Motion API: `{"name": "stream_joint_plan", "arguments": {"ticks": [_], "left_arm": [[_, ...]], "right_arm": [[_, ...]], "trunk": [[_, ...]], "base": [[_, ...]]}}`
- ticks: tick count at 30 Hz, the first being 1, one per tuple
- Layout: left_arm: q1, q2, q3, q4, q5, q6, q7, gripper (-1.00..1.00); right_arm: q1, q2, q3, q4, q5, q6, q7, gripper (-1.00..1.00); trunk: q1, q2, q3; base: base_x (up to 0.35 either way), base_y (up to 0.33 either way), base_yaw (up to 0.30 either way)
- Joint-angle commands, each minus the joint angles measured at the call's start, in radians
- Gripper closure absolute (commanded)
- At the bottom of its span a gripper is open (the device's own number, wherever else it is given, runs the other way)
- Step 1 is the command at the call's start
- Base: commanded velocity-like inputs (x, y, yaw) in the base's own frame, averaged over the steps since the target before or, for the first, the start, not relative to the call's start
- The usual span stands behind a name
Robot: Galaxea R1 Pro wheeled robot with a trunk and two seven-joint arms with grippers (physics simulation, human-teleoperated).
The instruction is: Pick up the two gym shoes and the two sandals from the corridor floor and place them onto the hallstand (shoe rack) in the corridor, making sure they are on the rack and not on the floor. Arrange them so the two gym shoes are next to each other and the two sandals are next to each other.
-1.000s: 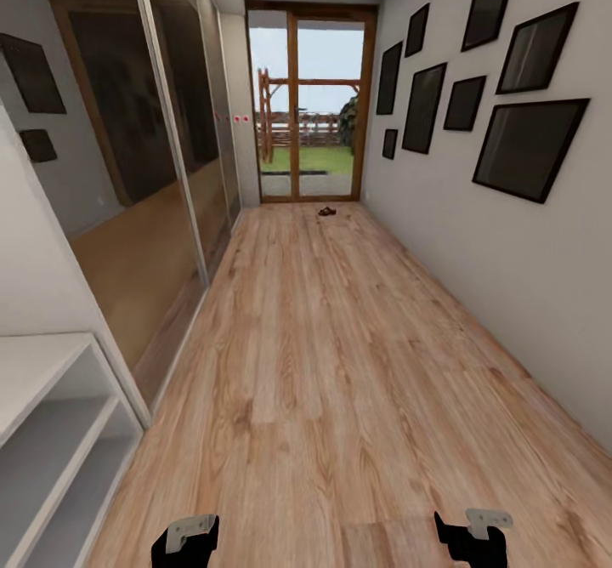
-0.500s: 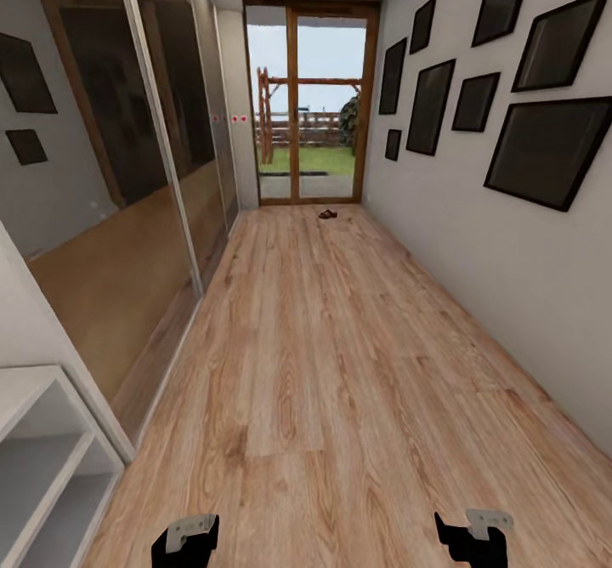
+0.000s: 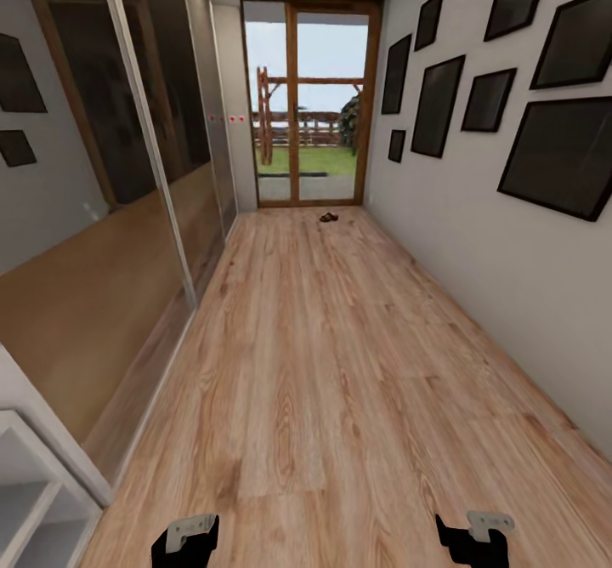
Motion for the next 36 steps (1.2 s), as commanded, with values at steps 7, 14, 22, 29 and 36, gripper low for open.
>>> {"name": "stream_joint_plan", "arguments": {"ticks": [7, 14, 22, 29, 36], "left_arm": [[0.000, -0.001, 0.004, 0.001, 0.000, -0.003, -0.001, -1.00], [0.000, -0.001, 0.004, 0.001, 0.000, -0.003, -0.001, -1.00], [0.000, -0.001, 0.004, 0.001, 0.000, -0.003, -0.001, -1.00], [-0.001, -0.001, 0.004, 0.001, 0.000, -0.003, -0.001, -1.00], [0.000, -0.001, 0.004, 0.001, 0.000, -0.003, -0.001, -1.00]], "right_arm": [[-0.001, 0.000, -0.009, 0.001, 0.007, -0.003, 0.004, -1.00], [-0.001, 0.000, -0.009, 0.001, 0.007, -0.003, 0.004, -1.00], [-0.001, 0.000, -0.009, 0.001, 0.007, -0.003, 0.004, -1.00], [-0.001, 0.000, -0.009, 0.001, 0.007, -0.003, 0.004, -1.00], [-0.001, 0.000, -0.009, 0.001, 0.007, -0.003, 0.004, -1.00]], "trunk": [[0.000, 0.000, -0.001], [0.000, 0.000, -0.002], [0.000, 0.000, -0.008], [0.000, 0.000, -0.011], [0.000, 0.000, -0.011]], "base": [[0.336, -0.037, 0.000], [0.318, -0.108, 0.000], [0.312, -0.123, 0.000], [0.311, -0.124, 0.000], [0.311, -0.125, 0.000]]}}
